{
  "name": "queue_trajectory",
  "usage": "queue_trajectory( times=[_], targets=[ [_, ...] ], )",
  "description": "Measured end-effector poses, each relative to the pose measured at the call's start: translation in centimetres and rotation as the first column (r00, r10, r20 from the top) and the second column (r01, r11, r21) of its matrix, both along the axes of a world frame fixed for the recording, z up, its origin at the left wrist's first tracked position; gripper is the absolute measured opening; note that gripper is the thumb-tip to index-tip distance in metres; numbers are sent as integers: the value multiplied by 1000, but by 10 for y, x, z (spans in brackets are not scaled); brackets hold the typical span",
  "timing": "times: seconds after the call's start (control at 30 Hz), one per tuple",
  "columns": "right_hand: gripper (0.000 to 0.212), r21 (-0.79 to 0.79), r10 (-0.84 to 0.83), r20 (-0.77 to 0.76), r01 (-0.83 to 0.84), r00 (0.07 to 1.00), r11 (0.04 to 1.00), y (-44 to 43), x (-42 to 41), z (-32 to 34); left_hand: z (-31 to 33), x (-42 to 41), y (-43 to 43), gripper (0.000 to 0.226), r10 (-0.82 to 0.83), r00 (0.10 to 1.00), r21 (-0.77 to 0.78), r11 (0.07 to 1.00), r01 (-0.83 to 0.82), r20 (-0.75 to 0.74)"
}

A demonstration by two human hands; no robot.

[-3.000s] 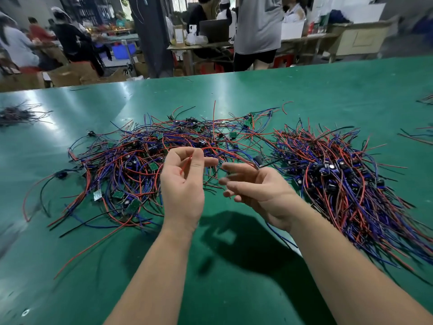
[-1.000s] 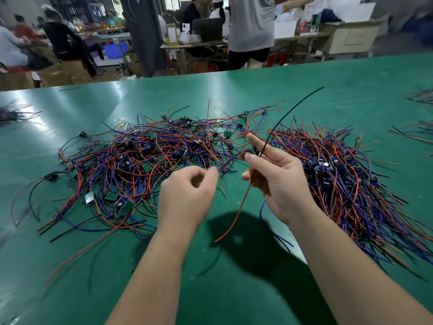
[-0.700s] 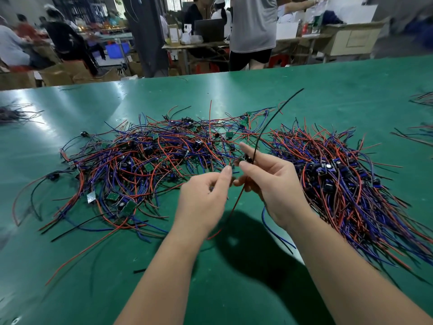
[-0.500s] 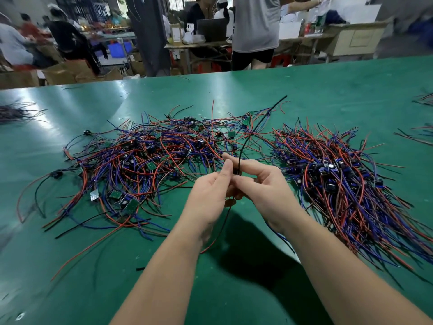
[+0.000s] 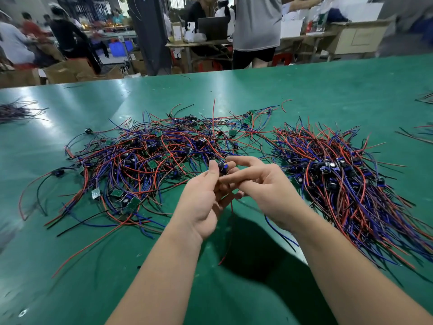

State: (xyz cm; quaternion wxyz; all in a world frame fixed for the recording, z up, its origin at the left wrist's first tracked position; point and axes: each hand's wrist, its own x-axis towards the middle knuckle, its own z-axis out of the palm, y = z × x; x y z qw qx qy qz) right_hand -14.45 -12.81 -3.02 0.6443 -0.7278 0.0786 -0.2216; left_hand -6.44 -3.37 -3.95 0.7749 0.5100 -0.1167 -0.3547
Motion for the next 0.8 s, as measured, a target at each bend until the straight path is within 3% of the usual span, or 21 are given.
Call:
queue_trajectory(
  times=[0.07,0.13,0.27,0.33,0.43,0.5,0.57,0.7,0.8],
  targets=[
    [52,-129,-20,-24,16,1000,992,-1,-1,1,1,0,1,39,4,1000,21,1000,-4,2],
    [55,-153,-96,-31,90,995,984,-3,0,-2,2,0,1,39,19,999,39,999,-20,29],
    [41,83,-269,-92,276,959,957,-7,3,-6,7,0,5,43,-29,990,18,999,27,138],
    [27,163,-218,-140,239,966,957,-10,2,-4,10,-2,7,43,-102,985,-56,992,110,139],
    [29,231,-51,-191,95,980,968,-11,0,-1,12,-4,9,45,-220,959,-96,966,239,178],
    [32,354,53,-145,1,988,935,-10,1,0,12,-5,9,44,-249,945,-85,959,271,214],
    [36,430,78,-51,-49,996,902,-9,1,1,12,-5,10,45,-244,932,-39,964,264,268],
    [21,317,10,27,-18,1000,948,-12,-1,-1,9,-3,10,41,-182,923,78,983,166,340],
    [14,328,-18,31,7,999,945,-15,0,-2,5,-1,10,45,-112,922,166,985,53,370]
  ],
)
